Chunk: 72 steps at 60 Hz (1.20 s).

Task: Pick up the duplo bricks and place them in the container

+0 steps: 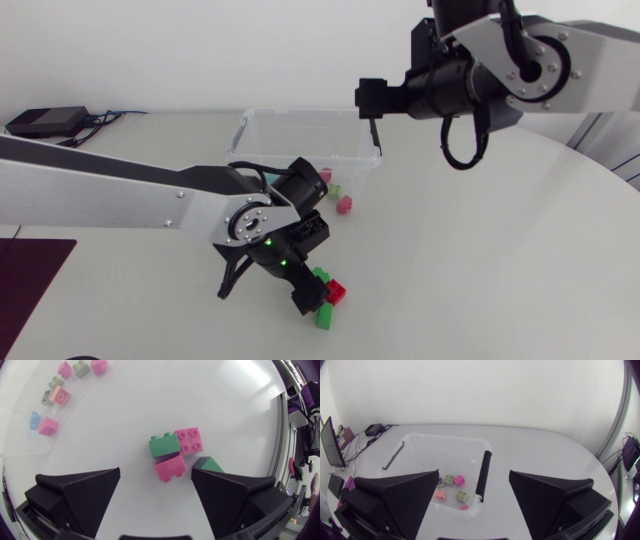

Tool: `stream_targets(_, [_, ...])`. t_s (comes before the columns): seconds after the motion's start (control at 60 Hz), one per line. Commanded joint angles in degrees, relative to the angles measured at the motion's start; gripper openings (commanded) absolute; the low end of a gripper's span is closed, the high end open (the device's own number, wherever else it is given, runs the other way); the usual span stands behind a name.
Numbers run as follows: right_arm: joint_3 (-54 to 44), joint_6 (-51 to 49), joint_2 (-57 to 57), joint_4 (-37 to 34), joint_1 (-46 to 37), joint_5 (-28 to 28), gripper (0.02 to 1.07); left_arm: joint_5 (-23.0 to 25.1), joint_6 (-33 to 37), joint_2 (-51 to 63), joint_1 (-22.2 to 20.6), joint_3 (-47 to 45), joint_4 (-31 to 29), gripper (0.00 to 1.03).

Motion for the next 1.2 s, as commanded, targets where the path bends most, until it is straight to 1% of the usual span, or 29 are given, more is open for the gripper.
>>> stream_targets(0.0, [-4.47,0.11,-2.34,1.17,-1.14,-0.31,1.03,-1.21,-3.78,2.87,-1.35,2.55,-1.24,0.99])
stream_targets(0.15, [-11.06,0.29,-5.15,2.40,-3.24,-1.98,1.03,-1.82,-6.51,6.04,-2.58,4.48,-2.47,0.99])
stream_targets(0.2, [-13.17,0.11,-5.94,2.31,-3.86,-3.83,1.03,-2.18,-7.21,6.92,-2.67,4.66,-2.91,0.99])
stream_targets(0.267, [-15.89,-0.15,-7.44,2.23,-4.04,-5.94,1.03,-2.79,-7.48,7.00,-2.49,4.83,-3.35,0.94])
stream_targets(0.283, [-16.51,-0.24,-7.96,2.23,-4.04,-6.47,1.03,-2.79,-7.65,7.00,-2.32,4.83,-3.62,0.91])
stream_targets(0.35, [-19.06,-0.77,-9.81,2.23,-4.04,-9.63,1.03,-2.88,-7.65,7.00,-1.79,4.66,-3.88,0.85])
stream_targets(0.367, [-19.76,-0.95,-10.69,2.14,-4.04,-10.33,1.03,-2.97,-7.74,7.00,-1.26,4.39,-4.06,0.81])
stream_targets(0.5, [-21.78,-2.00,-13.15,1.61,-4.04,-11.48,1.03,-2.88,-7.92,6.74,-0.65,4.48,-4.06,0.61])
stream_targets(0.533, [-22.40,-2.18,-13.68,1.43,-4.12,-11.48,1.03,-2.88,-8.09,6.65,-0.65,4.66,-3.97,0.59])
stream_targets(0.65, [-24.86,-2.35,-15.96,1.35,-4.56,-11.83,1.03,-2.53,-8.53,6.83,-1.09,5.71,-4.06,0.59])
stream_targets(0.717, [-25.83,-2.44,-17.02,1.17,-4.65,-11.83,1.03,-2.53,-8.53,7.00,-1.35,6.15,-4.06,0.55])
stream_targets(0.75, [-26.18,-2.53,-17.72,0.99,-4.65,-11.83,1.03,-2.26,-8.53,7.35,-1.44,6.59,-4.14,0.47])
stream_targets(0.8, [-26.62,-2.53,-18.60,0.64,-4.65,-11.83,1.03,-1.82,-8.53,7.44,-1.44,6.85,-4.14,0.41])
stream_targets(0.833, [-26.97,-2.62,-19.30,0.03,-4.56,-12.09,1.03,-1.03,-8.53,7.62,-1.35,7.12,-4.14,0.30])
stream_targets(0.867, [-27.14,-2.79,-19.83,-0.41,-4.48,-12.27,1.03,-1.03,-8.53,7.71,-1.35,7.03,-4.32,0.24])
stream_targets(0.883, [-27.23,-3.05,-20.18,-0.68,-4.30,-12.71,1.03,-0.95,-8.53,7.71,-1.35,7.03,-4.67,0.17])
stream_targets(0.9, [-27.32,-3.23,-20.36,-0.76,-4.30,-13.15,1.03,-0.95,-8.44,7.71,-1.26,7.03,-4.76,0.14])
stream_targets(0.917, [-27.32,-3.32,-20.44,-0.85,-4.30,-13.23,1.03,-0.95,-8.44,7.71,-1.35,6.94,-4.85,0.13])
stream_targets(0.933, [-27.76,-4.20,-20.97,-0.94,-4.30,-14.90,1.03,-0.95,-8.35,7.71,-1.17,6.85,-5.20,0.03])
stream_targets(1.017, [-28.46,-5.87,-21.41,-1.03,-4.48,-18.68,1.03,-0.95,-8.09,7.09,-0.65,6.50,-6.60,0.03])
stream_targets(1.067, [-29.17,-7.10,-21.85,-1.29,-5.71,-22.46,1.03,-0.95,-7.56,5.69,-0.12,5.71,-7.22,0.03])
stream_targets(1.183, [-28.73,-13.51,-18.33,-5.77,-5.97,-22.73,1.03,-0.95,-5.54,1.20,0.58,3.51,-8.80,0.03])
